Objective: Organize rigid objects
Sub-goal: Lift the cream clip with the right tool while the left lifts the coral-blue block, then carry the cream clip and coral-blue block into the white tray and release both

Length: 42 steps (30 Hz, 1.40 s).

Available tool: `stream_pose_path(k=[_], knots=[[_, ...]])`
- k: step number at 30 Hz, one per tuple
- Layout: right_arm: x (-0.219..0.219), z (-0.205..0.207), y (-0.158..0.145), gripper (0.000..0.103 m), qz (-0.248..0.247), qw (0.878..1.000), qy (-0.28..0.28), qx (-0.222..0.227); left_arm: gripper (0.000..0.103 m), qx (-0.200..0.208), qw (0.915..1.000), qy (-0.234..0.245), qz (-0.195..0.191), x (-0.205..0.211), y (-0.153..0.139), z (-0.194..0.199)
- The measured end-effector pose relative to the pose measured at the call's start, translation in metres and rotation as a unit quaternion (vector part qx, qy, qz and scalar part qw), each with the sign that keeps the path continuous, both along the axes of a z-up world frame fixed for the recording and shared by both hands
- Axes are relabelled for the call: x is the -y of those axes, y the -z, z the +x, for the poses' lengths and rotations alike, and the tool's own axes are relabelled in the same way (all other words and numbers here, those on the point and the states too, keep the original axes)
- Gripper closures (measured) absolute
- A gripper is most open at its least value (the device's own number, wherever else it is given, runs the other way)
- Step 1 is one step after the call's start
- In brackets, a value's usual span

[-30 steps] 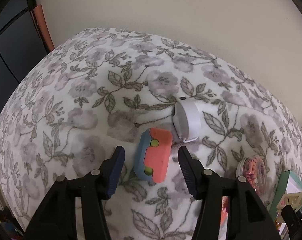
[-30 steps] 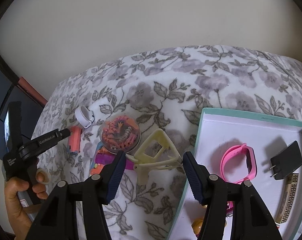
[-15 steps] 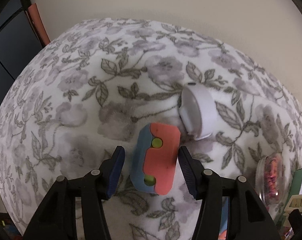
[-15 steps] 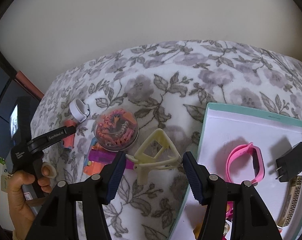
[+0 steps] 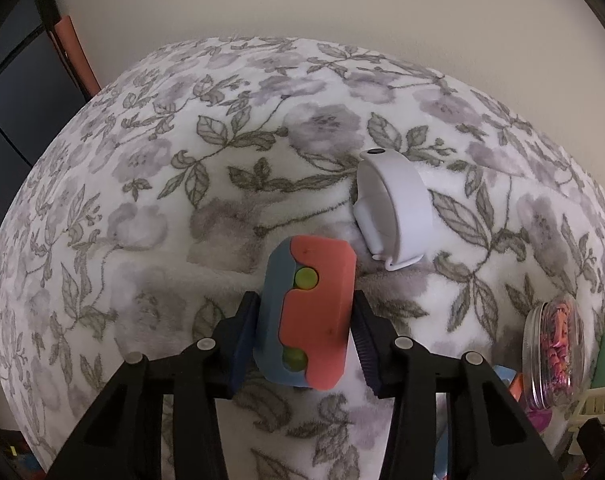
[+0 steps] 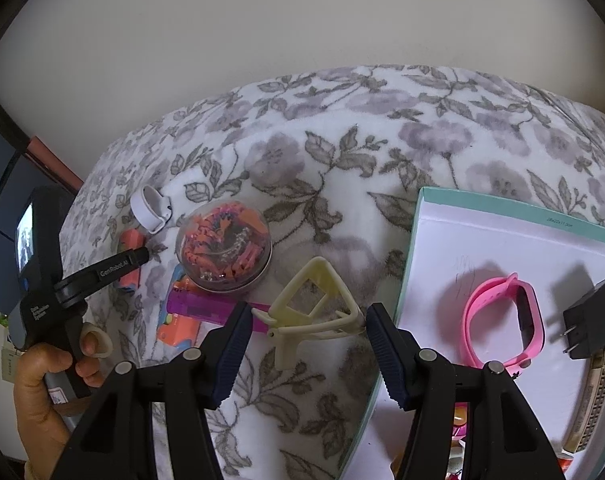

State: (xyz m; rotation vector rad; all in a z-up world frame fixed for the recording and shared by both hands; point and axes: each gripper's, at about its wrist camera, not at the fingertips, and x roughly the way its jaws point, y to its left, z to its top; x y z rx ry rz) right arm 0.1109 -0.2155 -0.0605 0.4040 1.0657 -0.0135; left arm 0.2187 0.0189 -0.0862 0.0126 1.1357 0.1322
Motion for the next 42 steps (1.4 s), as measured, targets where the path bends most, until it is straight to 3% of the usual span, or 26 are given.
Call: stream_pose_path(k=[7,15,20,29,35,42], knots=[[-0.001,-0.001,-0.011,0.041,-0.008,1.0,-0.003,0.012,0.056,-0.007,0.9997,-0.006,-0.022,-0.004,-0.012,-0.005],[0.008,-0.008,-0.043,0.041,-0.017,0.999,0.007,0.032,0.056,0.055,0.9973,0.006,-0.049,0.003,-0.075,-0.02],[0.024,-0.018,-0.064,0.041,-0.028,0.998,0.027,0.039,0.056,0.072,0.9958,0.02,-0.053,0.017,-0.108,-0.032],[0.073,-0.047,-0.09,0.041,-0.018,0.997,0.068,0.042,0.056,0.07,0.991,0.085,-0.076,0.087,-0.148,-0.063],[0.107,-0.076,-0.107,0.041,-0.025,0.994,0.099,0.042,0.056,0.068,0.9833,0.145,-0.086,0.149,-0.168,-0.096],[0.14,-0.108,-0.125,0.041,-0.038,0.99,0.126,0.041,0.056,0.056,0.9725,0.201,-0.102,0.207,-0.17,-0.136]])
